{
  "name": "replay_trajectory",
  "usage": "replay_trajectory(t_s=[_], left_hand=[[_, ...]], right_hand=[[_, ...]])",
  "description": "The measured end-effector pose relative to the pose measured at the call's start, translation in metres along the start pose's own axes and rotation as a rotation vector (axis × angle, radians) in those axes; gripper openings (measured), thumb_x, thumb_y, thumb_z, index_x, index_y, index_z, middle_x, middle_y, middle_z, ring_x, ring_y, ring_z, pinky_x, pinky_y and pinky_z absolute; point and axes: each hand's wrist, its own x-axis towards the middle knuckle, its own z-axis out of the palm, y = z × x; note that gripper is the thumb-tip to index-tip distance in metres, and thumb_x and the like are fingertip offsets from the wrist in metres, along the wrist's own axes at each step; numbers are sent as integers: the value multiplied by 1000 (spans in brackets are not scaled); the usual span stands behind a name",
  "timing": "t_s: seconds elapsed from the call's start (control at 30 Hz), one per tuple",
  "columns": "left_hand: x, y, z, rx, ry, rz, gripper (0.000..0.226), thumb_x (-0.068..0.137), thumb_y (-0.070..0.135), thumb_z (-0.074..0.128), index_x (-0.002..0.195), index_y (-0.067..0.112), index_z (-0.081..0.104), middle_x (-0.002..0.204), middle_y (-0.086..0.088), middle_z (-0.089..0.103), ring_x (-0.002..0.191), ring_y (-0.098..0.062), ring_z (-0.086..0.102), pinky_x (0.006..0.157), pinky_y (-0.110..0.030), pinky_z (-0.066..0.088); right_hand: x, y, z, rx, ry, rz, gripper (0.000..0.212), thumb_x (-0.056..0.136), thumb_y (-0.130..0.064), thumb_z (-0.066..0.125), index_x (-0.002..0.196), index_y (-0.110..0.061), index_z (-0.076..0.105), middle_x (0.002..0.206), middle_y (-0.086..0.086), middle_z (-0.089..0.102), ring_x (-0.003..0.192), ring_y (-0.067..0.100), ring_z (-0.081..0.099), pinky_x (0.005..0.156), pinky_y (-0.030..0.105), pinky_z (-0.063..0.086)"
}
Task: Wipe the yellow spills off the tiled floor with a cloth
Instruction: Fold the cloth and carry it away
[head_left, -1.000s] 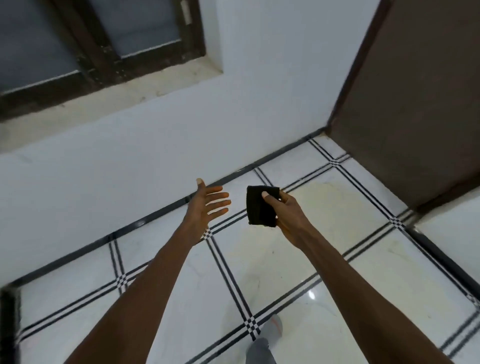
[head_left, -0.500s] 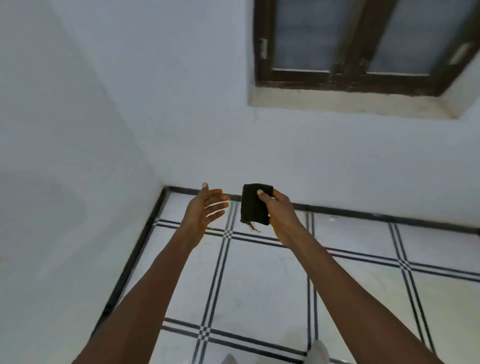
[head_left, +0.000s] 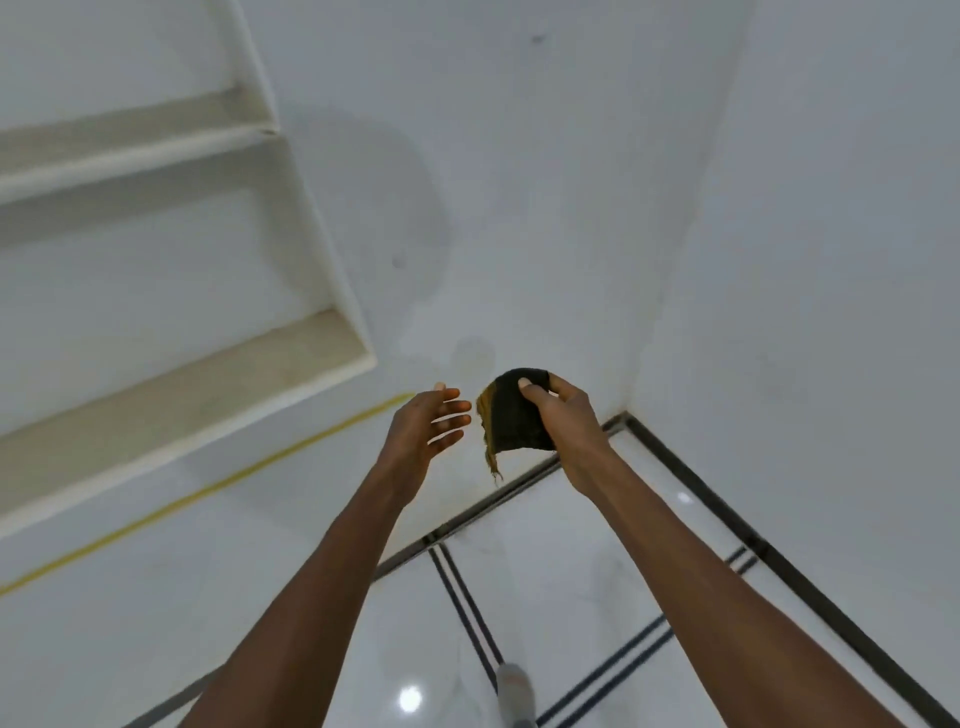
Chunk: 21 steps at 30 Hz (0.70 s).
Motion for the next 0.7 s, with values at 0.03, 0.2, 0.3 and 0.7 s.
replay_trajectory(t_s=[0.03, 0.2, 0.3, 0.7], left_hand=[[8, 7, -27, -28, 60, 8, 38, 107, 41, 51, 124, 10, 66, 122, -12, 74, 111, -27, 72, 93, -35, 58], [33, 37, -116, -122, 256, 6, 38, 107, 40, 51, 124, 11, 66, 120, -11, 74, 111, -27, 72, 92, -36, 57], [56, 58, -170, -217, 354, 29, 38, 106, 40, 51, 125, 10, 66, 120, -10, 75, 110, -26, 72, 91, -35, 57], [126, 87, -336, -355, 497, -45, 31, 105, 36, 56, 115, 10, 70, 110, -9, 77, 95, -22, 74, 85, -32, 57]], right_hand=[[16, -4, 30, -16, -59, 4, 13, 102, -27, 65, 115, -27, 68, 116, 3, 74, 108, 21, 71, 96, 40, 62], [71, -18, 140, -82, -266, 24, 17, 103, -28, 65, 119, -27, 68, 120, 4, 73, 112, 23, 70, 95, 40, 62], [102, -29, 213, -147, -361, 13, 28, 104, -28, 63, 131, -21, 64, 125, 6, 70, 115, 24, 68, 93, 35, 61], [219, -6, 383, -639, -427, 18, 49, 105, -39, 57, 145, -13, 52, 142, 9, 62, 125, 30, 63, 106, 41, 54]])
